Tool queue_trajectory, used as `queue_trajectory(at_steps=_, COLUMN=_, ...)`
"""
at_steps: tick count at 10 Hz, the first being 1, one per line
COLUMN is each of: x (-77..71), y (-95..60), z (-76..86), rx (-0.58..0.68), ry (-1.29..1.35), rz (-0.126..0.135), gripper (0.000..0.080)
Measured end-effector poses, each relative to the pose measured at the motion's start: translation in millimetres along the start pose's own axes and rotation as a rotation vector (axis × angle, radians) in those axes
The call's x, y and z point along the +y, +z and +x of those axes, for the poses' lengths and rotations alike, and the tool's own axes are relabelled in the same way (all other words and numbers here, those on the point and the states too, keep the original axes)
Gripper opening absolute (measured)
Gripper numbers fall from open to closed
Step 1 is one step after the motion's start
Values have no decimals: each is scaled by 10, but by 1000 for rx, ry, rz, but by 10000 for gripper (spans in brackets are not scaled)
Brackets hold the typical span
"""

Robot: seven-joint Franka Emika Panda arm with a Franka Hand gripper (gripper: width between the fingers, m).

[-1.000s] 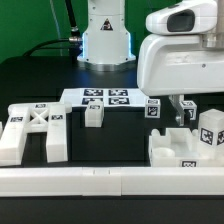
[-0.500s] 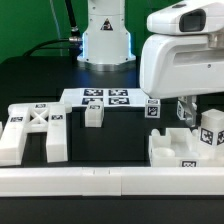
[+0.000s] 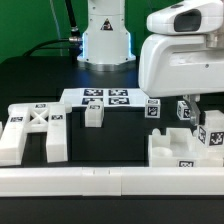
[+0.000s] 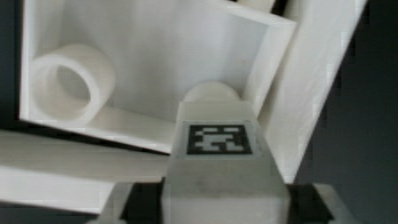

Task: Assemble chair

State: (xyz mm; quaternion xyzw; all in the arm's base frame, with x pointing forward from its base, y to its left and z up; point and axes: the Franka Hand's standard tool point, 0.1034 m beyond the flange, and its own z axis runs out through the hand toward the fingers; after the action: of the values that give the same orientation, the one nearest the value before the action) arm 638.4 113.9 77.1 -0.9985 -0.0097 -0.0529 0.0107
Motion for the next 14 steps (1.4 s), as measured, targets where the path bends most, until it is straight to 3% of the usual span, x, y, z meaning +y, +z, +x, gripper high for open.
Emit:
queue_trajectory(at_steps=2, x=57, y=-6, z=16, rx=0, ry=135, rz=16, gripper=288)
queue_trajectory(at_steps=4, x=62, y=2, z=14, rx=0, ry=335, rz=15, gripper=288)
queue_trajectory(at_steps=7, x=186, y=-1, z=16, rx=2, ry=566, rz=-16, gripper=291)
queue_trajectory(at_steps=9, x=202, y=-2, z=18, rx=4, ry=588, rz=-18, gripper=304)
queue_trajectory(at_steps=10, x=202, y=-1, z=18, rx=4, ry=586, rz=-18, gripper=531)
queue_trajectory(at_steps=11, x=201, y=-1, z=18, rx=4, ry=586, rz=-18, gripper=531)
queue_trajectory(at_steps=12, x=178, y=-17, z=19, rx=6, ry=577, rz=-16, gripper=625)
queue_trajectory(at_steps=13, x=122, y=-123, z=-34, rx=13, ry=510, rz=-7, gripper=645)
queue_trajectory(at_steps=14, x=172, y=-242, z=-146, rx=11, ry=446, rz=-2, gripper=645)
